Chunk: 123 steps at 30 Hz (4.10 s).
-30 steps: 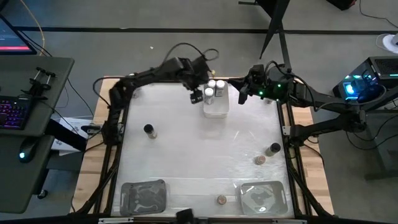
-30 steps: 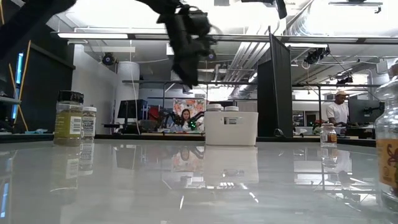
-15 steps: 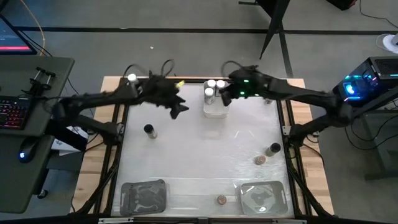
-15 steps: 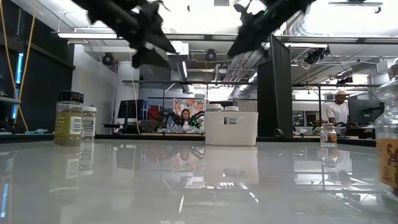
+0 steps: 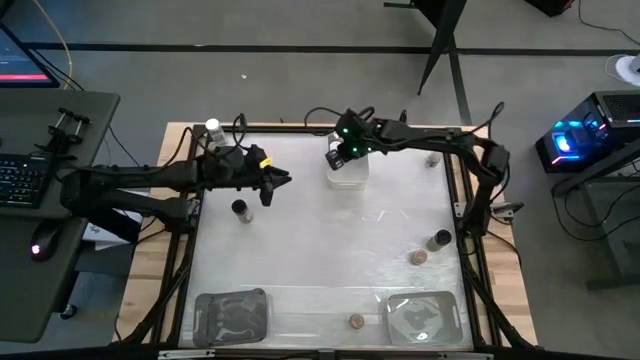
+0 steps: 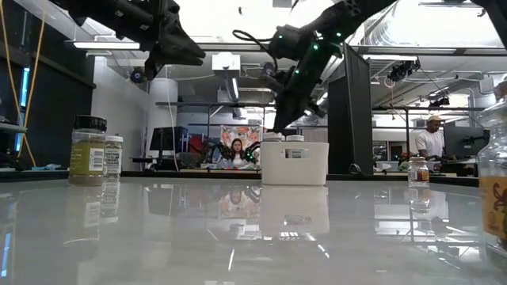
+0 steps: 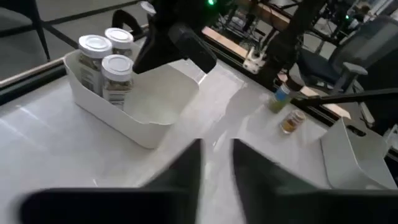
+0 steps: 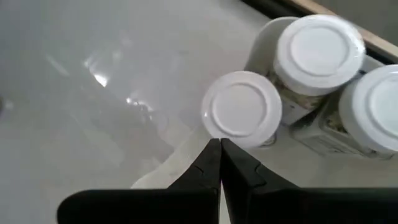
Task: Sort spices by type
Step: Put the bottom white seasoning bottle into the white bin
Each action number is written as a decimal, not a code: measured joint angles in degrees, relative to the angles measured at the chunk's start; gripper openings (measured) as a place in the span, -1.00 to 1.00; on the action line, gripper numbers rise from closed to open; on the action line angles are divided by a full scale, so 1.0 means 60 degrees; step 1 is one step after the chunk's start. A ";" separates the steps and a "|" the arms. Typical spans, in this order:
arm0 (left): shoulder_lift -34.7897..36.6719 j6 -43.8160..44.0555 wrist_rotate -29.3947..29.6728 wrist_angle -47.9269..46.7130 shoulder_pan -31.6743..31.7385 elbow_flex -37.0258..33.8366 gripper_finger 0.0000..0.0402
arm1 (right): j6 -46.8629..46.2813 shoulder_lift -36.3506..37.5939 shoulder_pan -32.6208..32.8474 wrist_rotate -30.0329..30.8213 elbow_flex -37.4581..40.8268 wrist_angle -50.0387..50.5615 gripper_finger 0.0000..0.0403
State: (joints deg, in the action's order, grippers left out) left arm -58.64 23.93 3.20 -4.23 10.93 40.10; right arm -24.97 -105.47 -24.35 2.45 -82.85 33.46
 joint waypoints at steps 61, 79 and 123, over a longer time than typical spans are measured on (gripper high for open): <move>0.0009 -0.0382 0.1352 -0.1314 -0.1952 0.0004 -1.00 | -0.0792 -0.0962 -0.0477 0.0560 -0.1486 0.1026 -1.00; 0.0009 -0.1269 0.1352 -0.1880 -0.1952 0.0007 -1.00 | -0.1413 -0.0917 -0.0212 0.0737 -0.2132 0.0395 -1.00; 0.0001 -0.0814 0.1854 -0.2270 -0.1952 0.0007 -1.00 | -0.1536 -0.1630 0.0749 0.1534 -0.0473 -0.0136 -1.00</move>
State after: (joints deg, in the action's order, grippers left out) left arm -58.63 19.05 14.32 -17.85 -0.78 40.14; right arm -34.18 -115.25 -19.86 11.65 -85.69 32.64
